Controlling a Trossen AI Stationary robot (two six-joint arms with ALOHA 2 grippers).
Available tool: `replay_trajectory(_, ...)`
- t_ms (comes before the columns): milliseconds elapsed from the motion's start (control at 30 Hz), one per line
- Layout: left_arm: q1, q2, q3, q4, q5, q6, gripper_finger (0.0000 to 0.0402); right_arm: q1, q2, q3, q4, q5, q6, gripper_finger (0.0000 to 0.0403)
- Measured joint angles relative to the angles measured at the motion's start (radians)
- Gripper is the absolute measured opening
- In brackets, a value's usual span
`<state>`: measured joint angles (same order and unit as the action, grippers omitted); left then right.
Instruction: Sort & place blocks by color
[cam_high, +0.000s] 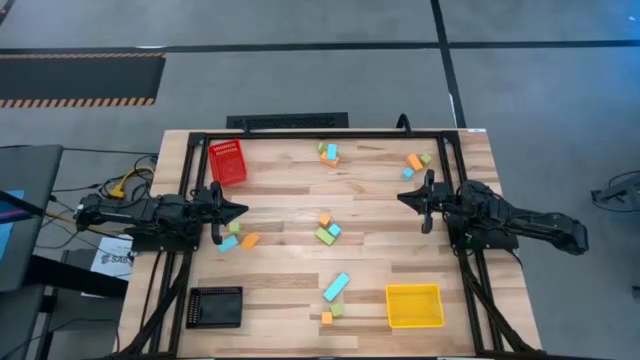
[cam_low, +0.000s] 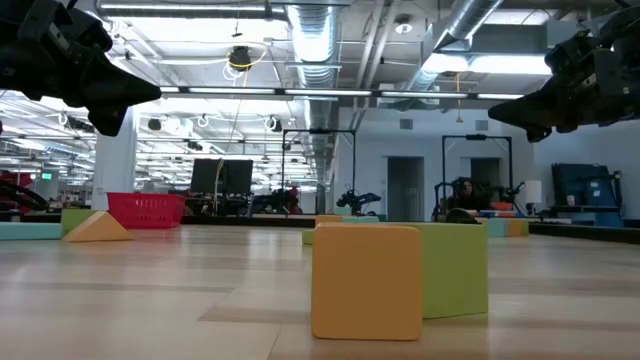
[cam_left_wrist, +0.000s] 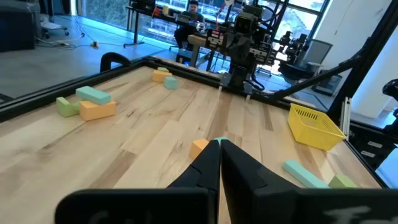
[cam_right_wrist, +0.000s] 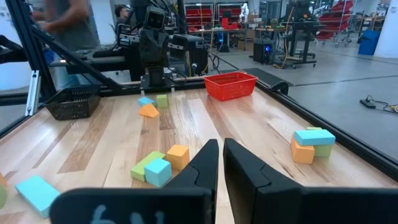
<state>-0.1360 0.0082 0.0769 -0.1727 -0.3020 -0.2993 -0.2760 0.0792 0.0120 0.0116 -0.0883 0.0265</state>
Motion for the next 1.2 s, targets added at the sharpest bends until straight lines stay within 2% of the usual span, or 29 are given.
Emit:
replay_trajectory(500, 0.000, 0.000, 0.000, 0.001, 0.000, -0.001, 0.0000, 0.000, 0.000, 0.000, 0.000, 0.000, 0.000, 0.0049)
replay_trajectory(533, 0.000, 0.000, 0.000, 0.003, 0.002, -0.025, 0.0000, 0.000, 0.000, 0.000, 0.000, 0.000, 0.000, 0.0049)
replay_trajectory(633, -0.001, 0.000, -0.001, 0.006, 0.095, -0.302, 0.0000, 0.000, 0.000, 0.000, 0.000, 0.000, 0.000, 0.0049)
replay_trajectory(700, -0.001, 0.000, -0.002, 0.013, 0.109, -0.420, 0.0000, 0.000, 0.000, 0.000, 0.000, 0.000, 0.000, 0.0049)
replay_trajectory(867, 0.000, 0.005, -0.005, 0.059, 0.030, -0.580, 0.0000, 0.000, 0.000, 0.000, 0.003, 0.000, -0.006, 0.0049)
replay_trajectory(1000, 0.000, 0.005, -0.005, 0.084, -0.096, -0.741, 0.0000, 0.000, 0.000, -0.001, 0.013, 0.000, -0.006, 0.0049)
replay_trajectory(1100, 0.000, 0.005, -0.005, 0.093, -0.195, -0.731, 0.0000, 0.000, 0.000, -0.002, 0.039, 0.000, -0.006, 0.0049)
replay_trajectory(1200, 0.001, 0.005, -0.004, 0.145, -0.214, -0.610, 0.0000, 0.000, 0.000, -0.002, 0.067, -0.002, -0.006, 0.0049)
